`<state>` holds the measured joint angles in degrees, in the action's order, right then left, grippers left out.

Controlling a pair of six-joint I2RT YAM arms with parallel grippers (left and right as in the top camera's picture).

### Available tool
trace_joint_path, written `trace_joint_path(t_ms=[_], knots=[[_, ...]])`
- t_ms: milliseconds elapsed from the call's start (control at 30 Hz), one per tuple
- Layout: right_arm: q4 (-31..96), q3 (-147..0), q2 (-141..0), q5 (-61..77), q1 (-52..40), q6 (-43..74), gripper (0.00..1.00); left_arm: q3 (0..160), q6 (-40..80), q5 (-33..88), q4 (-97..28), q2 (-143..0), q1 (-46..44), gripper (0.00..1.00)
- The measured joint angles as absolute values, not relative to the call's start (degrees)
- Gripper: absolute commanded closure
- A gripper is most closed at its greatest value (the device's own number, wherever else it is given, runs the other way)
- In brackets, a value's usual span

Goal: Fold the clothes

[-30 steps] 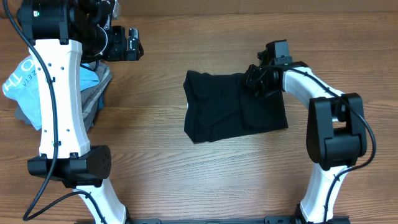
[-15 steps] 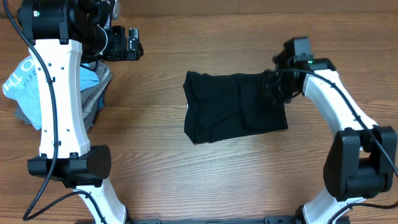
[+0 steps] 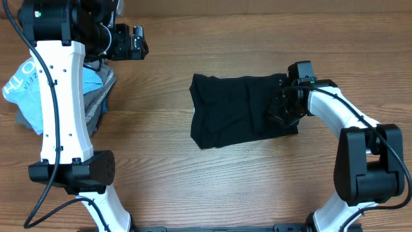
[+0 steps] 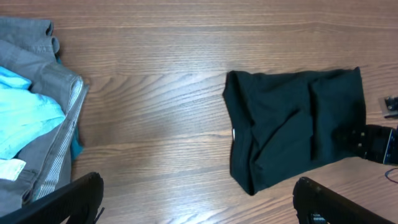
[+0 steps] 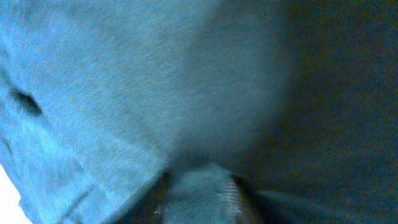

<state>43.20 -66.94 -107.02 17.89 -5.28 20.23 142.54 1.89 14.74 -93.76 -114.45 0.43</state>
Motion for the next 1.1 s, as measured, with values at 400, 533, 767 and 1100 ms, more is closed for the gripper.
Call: trace_joint_path(t_ms=[400,533,767,1100], knots=[[48.51,-70.81,-100.82,19.09,-5.30,15.92,0.57,138.32,3.64,20.05,-92.14,-119.46,-2.00,0.20],[48.42,-72.01,-98.94,18.20,-5.30,16.51,0.80,131.07,3.36,25.28,-88.31,-125.86,-4.29,0.28],[46.13,-72.01,-99.94,9.13,-5.23,19.79,0.84,118.52,2.76,30.46,-80.90,-134.43,-8.58,0.18],[45.89,-72.01,-108.90,5.61,-4.14,20.99,0.87,105.34,4.54,33.12,-67.02,-134.19,-13.82,0.10]])
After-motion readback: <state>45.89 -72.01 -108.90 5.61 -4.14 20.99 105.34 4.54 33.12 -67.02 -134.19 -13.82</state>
